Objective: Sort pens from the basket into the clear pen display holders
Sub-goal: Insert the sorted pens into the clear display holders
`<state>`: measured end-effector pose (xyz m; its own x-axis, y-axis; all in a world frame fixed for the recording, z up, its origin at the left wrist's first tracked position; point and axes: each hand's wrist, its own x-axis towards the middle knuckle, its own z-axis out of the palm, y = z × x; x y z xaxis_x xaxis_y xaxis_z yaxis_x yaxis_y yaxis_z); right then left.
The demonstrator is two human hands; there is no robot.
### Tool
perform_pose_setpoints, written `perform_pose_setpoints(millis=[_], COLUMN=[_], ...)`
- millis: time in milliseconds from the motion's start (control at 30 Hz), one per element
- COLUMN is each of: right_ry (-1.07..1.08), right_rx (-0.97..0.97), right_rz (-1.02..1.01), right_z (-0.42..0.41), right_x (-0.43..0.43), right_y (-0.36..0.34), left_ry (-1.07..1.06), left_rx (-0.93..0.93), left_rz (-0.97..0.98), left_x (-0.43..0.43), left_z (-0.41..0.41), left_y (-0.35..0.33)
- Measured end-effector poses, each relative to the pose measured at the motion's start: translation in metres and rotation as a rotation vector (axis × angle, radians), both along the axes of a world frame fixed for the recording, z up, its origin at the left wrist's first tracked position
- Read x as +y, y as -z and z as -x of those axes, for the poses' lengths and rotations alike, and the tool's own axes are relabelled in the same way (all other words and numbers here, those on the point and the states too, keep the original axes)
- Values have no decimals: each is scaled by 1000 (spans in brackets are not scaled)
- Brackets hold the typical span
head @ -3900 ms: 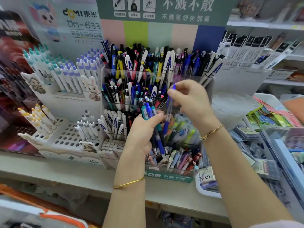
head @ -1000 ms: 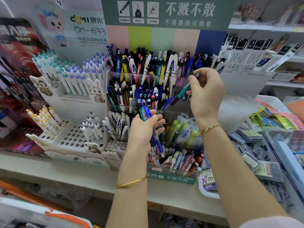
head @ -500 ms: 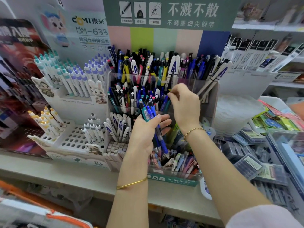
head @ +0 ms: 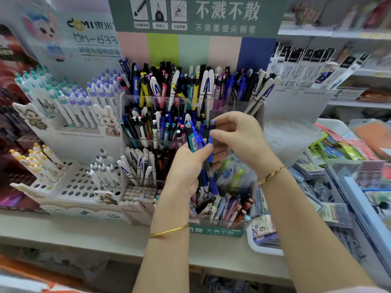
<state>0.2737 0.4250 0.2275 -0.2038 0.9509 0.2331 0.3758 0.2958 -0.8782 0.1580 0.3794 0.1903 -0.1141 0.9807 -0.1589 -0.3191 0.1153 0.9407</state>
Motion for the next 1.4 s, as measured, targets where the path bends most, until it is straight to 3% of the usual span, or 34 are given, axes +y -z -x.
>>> perform_pose_setpoints(millis=[167, 233, 333, 533, 733, 1033, 1267, 1400], right_ry=[332, 408, 421, 293, 319, 296, -75, 120], right_rx=[323, 335, 168, -313, -508, -286, -185, -3], right_rz=[-161, -274, -376, -226, -220, -168, 133, -8], right_z=[-8, -8, -2, 18, 33, 11, -1, -3], right_x=[16, 21, 27, 37, 39, 28, 5, 14], right_y=[-17, -19, -15, 9, 17, 10, -6, -4], left_ry=[-65, -75, -80, -74, -34, 52, 84, 71], left_rx=[-14, -6, -4, -9, -49, -94, -23, -82], left_rz=[30, 31, 30, 75, 86, 13, -39, -6], left_x=[7, 7, 8, 10, 11, 8, 9, 10], left_z=[4, 7, 9, 8, 7, 7, -1, 0], left_y=[3, 3, -1, -5, -9, -9, -9, -7])
